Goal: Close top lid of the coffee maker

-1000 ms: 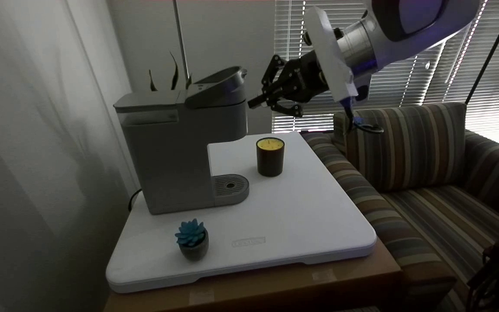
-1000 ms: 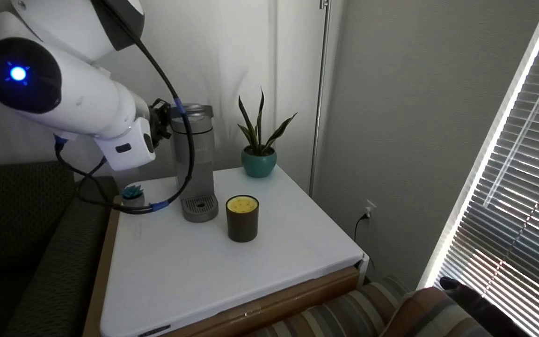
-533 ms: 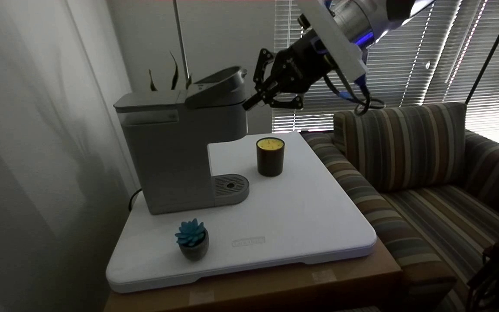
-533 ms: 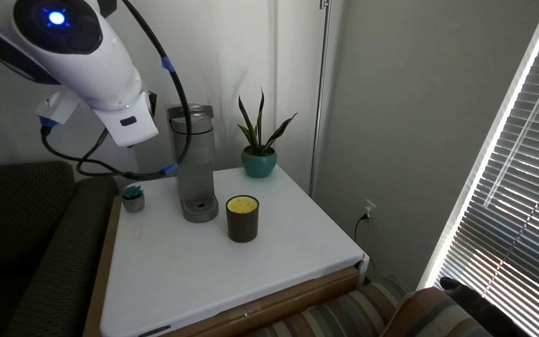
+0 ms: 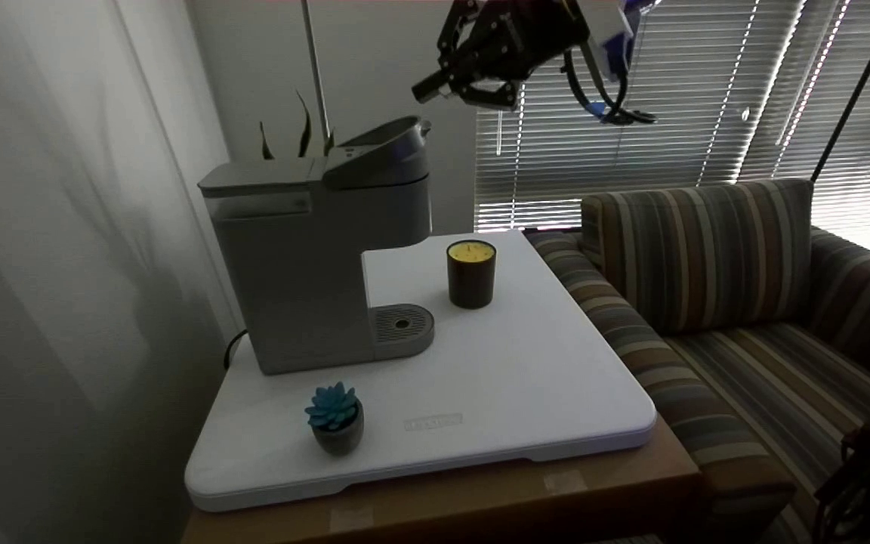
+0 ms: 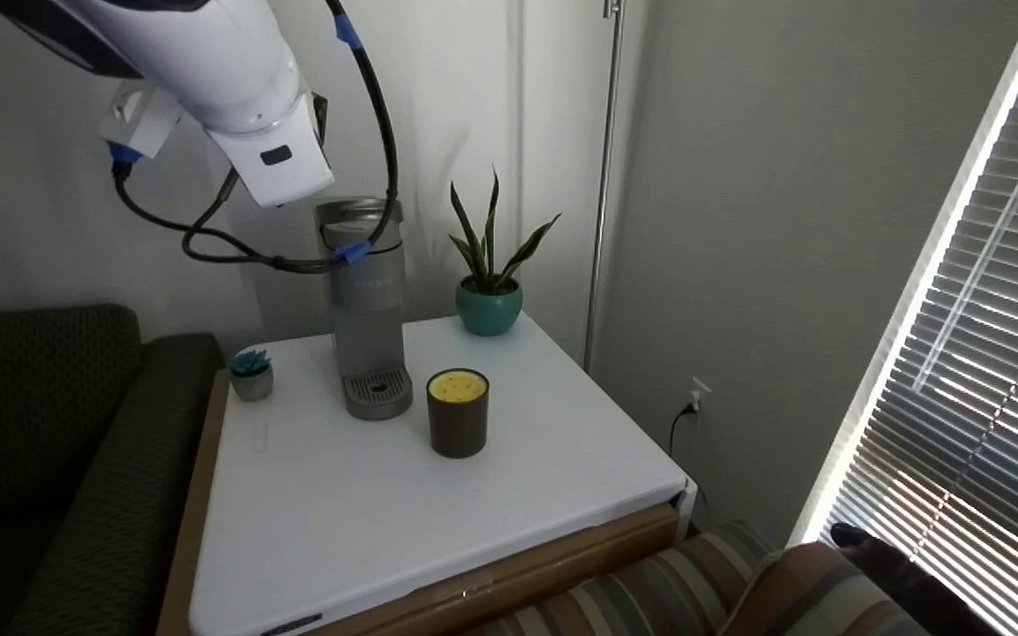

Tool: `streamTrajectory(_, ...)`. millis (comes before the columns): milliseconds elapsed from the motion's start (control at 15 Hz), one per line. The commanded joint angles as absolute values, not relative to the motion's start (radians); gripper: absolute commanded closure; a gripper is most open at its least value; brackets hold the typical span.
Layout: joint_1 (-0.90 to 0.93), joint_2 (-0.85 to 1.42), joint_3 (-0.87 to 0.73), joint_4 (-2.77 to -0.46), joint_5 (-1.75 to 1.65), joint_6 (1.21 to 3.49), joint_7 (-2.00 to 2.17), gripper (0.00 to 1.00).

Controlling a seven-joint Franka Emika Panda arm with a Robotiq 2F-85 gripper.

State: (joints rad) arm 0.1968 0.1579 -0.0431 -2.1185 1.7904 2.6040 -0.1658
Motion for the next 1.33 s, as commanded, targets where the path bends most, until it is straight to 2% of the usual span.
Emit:
streamTrajectory(0, 0.182, 0.175, -0.051, -2.071, 1.931, 2.558, -0.219, 1.00)
streamTrajectory(800, 0.155, 0.250, -0.028, -2.092, 2.227, 2.566, -0.379, 1.00)
streamTrajectory(1267, 0.133, 0.294, -0.053, -2.180, 2.562, 2.276, -0.617, 1.00)
